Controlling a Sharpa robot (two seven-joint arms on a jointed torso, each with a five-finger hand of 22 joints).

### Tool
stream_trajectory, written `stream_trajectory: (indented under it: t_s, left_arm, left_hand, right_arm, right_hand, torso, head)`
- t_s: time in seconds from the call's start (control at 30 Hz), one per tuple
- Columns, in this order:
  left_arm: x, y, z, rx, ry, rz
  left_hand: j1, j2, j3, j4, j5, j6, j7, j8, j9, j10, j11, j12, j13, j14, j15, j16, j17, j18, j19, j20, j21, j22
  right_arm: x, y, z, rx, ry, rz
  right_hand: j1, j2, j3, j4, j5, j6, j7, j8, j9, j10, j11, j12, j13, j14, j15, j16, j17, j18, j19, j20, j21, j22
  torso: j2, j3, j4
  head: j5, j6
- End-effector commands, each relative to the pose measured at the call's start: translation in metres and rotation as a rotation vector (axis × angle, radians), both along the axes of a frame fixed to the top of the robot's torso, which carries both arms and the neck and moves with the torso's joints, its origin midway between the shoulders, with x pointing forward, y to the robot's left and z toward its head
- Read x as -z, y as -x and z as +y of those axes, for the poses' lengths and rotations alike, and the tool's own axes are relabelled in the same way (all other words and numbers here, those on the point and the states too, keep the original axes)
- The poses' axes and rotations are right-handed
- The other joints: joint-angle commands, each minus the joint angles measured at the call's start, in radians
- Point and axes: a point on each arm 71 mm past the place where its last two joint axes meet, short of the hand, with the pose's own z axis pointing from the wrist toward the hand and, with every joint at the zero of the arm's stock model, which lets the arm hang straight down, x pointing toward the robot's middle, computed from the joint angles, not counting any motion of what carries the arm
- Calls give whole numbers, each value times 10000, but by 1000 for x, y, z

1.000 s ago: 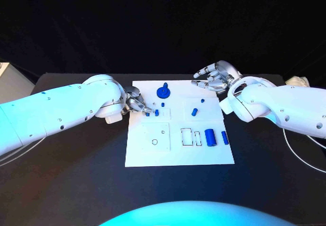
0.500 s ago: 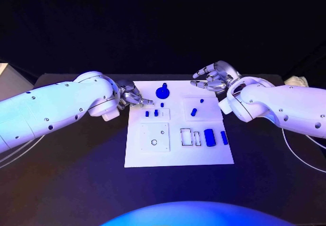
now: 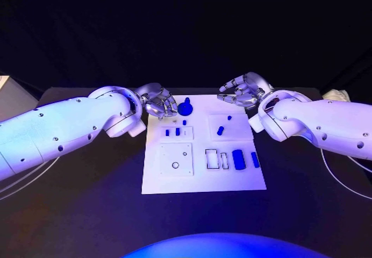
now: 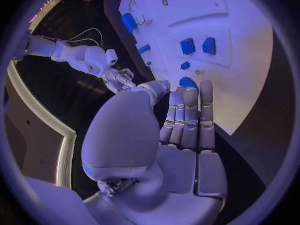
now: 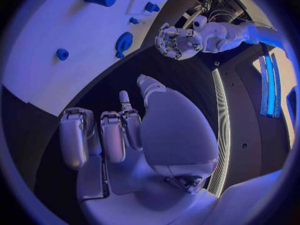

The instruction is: Assemble the parts on the task board

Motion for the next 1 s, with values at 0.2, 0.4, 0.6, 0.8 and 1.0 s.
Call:
stream_trajectory:
  t_s: [0.2,0.4,0.6,0.8,1.0]
  left_arm:
    - [2,-2,-17,1632,-714,-2968]
    - [12,-5,-25,2037,-1558,-3354]
    - [21,-7,-30,2237,-2189,-3236]
    - [25,-8,-34,2377,-2548,-3061]
    - [27,-7,-39,2535,-2733,-2863]
  left_hand:
    - [-346,-452,112,-326,-181,42,-93,-514,-909,-33,143,-1470,-1436,124,81,31,-681,119,30,116,-14,41]
    - [-519,-565,-232,-375,-207,95,-157,-633,-1153,-49,180,-1622,-1688,138,126,202,-818,120,43,167,-141,-27]
    - [-471,-506,-333,-461,-181,316,-239,-664,-1321,12,175,-1647,-1836,208,121,477,-875,125,136,172,-110,-5]
    - [-473,-476,-376,-502,-165,543,-292,-742,-1494,34,182,-1690,-1975,233,129,723,-933,124,197,178,-48,45]
    - [-508,-478,-411,-515,-165,723,-298,-846,-1648,112,170,-1702,-2081,342,124,1009,-870,126,241,178,19,100]
  right_arm:
    - [0,-1,2,-161,-58,-113]
    - [0,-1,4,-201,-72,-107]
    - [0,-1,4,-212,-75,-97]
    - [0,-1,5,-227,-78,-92]
    - [0,-1,5,-234,-79,-91]
  right_hand:
    - [-101,44,85,0,54,-37,1,34,-12,49,32,-123,1599,753,56,-125,1370,228,132,70,-186,1812]
    - [-101,44,85,0,54,-37,1,34,-12,49,32,-123,1599,753,56,-125,1370,228,132,70,-186,1812]
    - [-101,44,85,0,54,-37,1,34,-12,49,32,-123,1599,753,56,-125,1370,228,132,70,-186,1812]
    - [-101,44,85,0,54,-37,1,34,-12,49,32,-123,1599,753,56,-125,1370,228,132,70,-186,1812]
    - [-95,51,104,-6,67,-41,1,35,-14,42,31,-131,1593,749,54,-133,1360,229,128,69,-194,1809]
  torso:
    - [32,14,-30]
    - [47,9,-43]
    - [47,13,-39]
    - [37,13,-27]
    - [31,11,-24]
  head:
    - [11,167]
    - [-7,199]
    - [-46,187]
    - [-73,158]
    - [-85,142]
